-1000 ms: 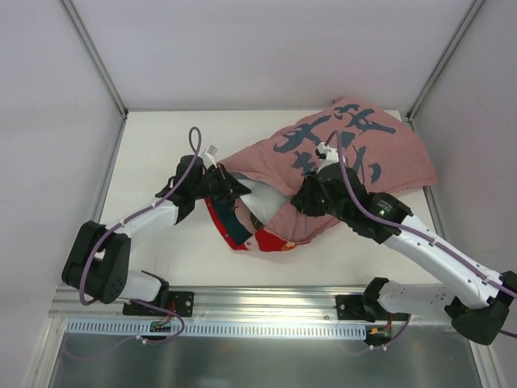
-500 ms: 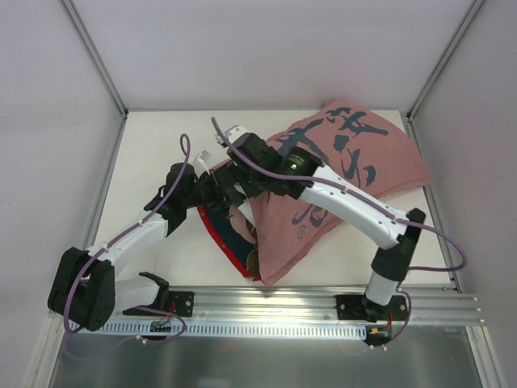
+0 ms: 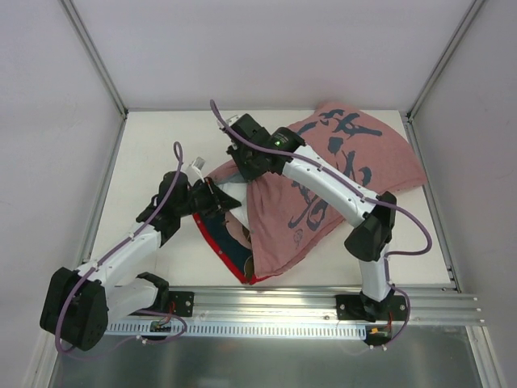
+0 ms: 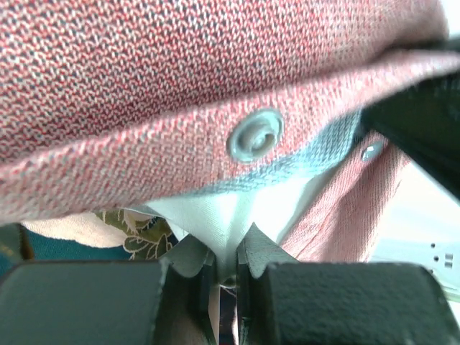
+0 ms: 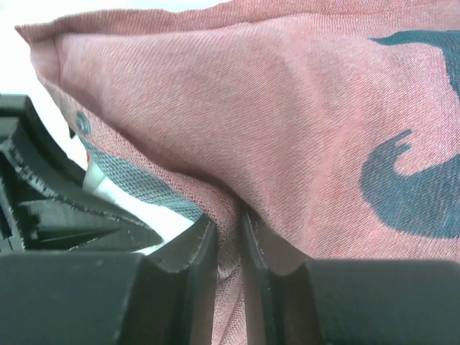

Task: Remove the pillowcase from the pillow

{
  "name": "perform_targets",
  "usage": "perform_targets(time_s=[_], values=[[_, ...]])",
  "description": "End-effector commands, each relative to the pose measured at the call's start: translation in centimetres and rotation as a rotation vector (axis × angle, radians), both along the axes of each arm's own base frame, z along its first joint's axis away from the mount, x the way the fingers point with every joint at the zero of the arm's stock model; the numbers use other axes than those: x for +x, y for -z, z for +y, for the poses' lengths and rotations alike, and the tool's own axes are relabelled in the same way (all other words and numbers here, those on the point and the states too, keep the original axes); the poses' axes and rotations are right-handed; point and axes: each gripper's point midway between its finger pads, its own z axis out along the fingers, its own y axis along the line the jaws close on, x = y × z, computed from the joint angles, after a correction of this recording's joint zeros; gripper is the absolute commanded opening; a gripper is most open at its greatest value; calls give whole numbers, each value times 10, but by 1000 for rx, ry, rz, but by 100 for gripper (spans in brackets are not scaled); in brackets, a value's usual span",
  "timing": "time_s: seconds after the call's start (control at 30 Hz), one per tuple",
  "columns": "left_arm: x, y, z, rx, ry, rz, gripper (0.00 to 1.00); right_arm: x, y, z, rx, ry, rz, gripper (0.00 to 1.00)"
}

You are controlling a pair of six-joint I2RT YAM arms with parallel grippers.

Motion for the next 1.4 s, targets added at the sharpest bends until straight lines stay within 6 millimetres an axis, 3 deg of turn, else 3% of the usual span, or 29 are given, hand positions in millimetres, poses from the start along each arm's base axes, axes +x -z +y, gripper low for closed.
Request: perform_targets(time_s=[0.0, 0.13, 0.23, 0.4, 0.5, 0.63, 0.8, 0.87, 0.93, 0.97, 1.03, 1.07, 1.13, 1.17, 1.2, 1.27, 1.37], values=[[-11, -24, -6, -74, 59, -80, 0, 14, -48, 4, 184, 28, -42, 21], [-20, -23, -18, -102, 98, -64, 0, 44, -55, -7, 257, 147, -33, 9], [-28, -44, -22, -125, 124, -122, 0, 74, -45, -28, 281, 286, -9, 1], [-40, -63, -22, -125, 174, -155, 0, 120, -25, -75, 322, 511, 45, 1], [-48, -74, -24, -147, 201, -174, 0, 137, -12, -88, 307, 553, 56, 1], [-54, -97, -26, -173, 232, -219, 0, 144, 12, -104, 256, 600, 105, 1], [-56, -124, -28, -198, 252, -270, 0, 126, 12, -101, 234, 552, 131, 2], [-55, -140, -29, -210, 257, -301, 0, 114, -2, -103, 244, 527, 107, 4], [-52, -154, -30, -221, 253, -324, 0, 104, -10, -105, 259, 509, 103, 13], [-51, -159, -31, -226, 253, -330, 0, 96, -35, -105, 314, 483, 74, 32], [-48, -171, -33, -245, 257, -344, 0, 84, -61, -104, 362, 443, 36, 63], [-46, -176, -34, -252, 251, -349, 0, 73, -87, -107, 411, 411, -4, 86], [-38, -186, -37, -262, 239, -352, 0, 56, -107, -106, 437, 359, -42, 99], [-32, -187, -37, -261, 218, -346, 0, 47, -105, -110, 426, 354, -40, 97], [-29, -190, -38, -264, 209, -339, 0, 32, -121, -116, 456, 334, -67, 96], [-17, -195, -41, -262, 180, -330, 0, 14, -125, -123, 462, 331, -77, 96], [-3, -200, -43, -248, 140, -310, 0, -35, -129, -133, 478, 288, -127, 96]])
